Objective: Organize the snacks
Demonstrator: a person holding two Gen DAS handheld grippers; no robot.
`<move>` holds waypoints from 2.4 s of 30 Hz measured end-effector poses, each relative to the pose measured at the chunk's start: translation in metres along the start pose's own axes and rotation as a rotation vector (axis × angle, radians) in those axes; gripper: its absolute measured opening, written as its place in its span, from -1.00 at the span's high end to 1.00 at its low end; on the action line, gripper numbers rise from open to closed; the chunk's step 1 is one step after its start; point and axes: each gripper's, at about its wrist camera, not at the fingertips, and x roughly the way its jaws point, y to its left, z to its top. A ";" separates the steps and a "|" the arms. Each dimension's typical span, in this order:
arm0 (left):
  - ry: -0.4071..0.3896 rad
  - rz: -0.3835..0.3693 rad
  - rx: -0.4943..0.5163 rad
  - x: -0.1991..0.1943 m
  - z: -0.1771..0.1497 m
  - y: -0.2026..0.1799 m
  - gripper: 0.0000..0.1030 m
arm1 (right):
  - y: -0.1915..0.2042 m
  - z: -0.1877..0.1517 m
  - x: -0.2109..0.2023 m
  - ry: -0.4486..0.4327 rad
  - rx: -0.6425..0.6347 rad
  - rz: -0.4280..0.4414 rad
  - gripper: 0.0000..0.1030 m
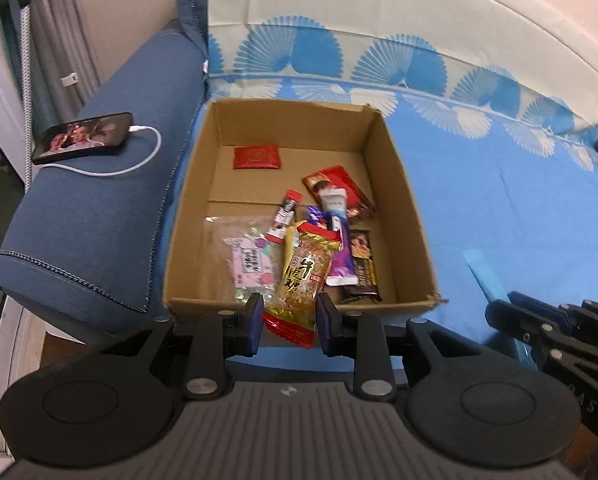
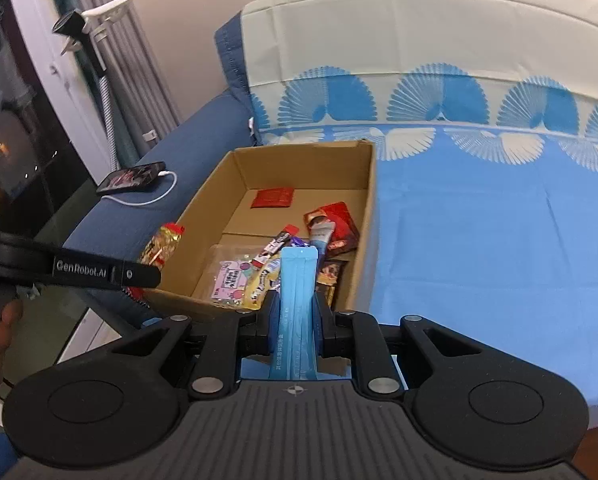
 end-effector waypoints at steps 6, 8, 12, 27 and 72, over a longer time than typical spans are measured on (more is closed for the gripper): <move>0.010 0.012 -0.008 0.021 0.015 0.007 0.39 | 0.007 0.011 0.025 0.026 -0.023 -0.015 0.63; 0.021 0.017 -0.008 0.032 0.022 0.009 0.39 | 0.007 0.018 0.036 0.028 -0.025 -0.024 0.63; 0.040 0.036 -0.011 0.057 0.038 0.013 0.39 | 0.006 0.036 0.063 0.019 -0.028 -0.027 0.63; 0.018 0.110 0.012 0.127 0.085 0.021 -1.00 | -0.012 0.081 0.172 0.072 0.032 -0.029 0.13; -0.106 0.176 -0.022 -0.016 -0.018 0.015 -0.99 | 0.048 0.000 0.013 -0.066 -0.107 -0.107 -0.99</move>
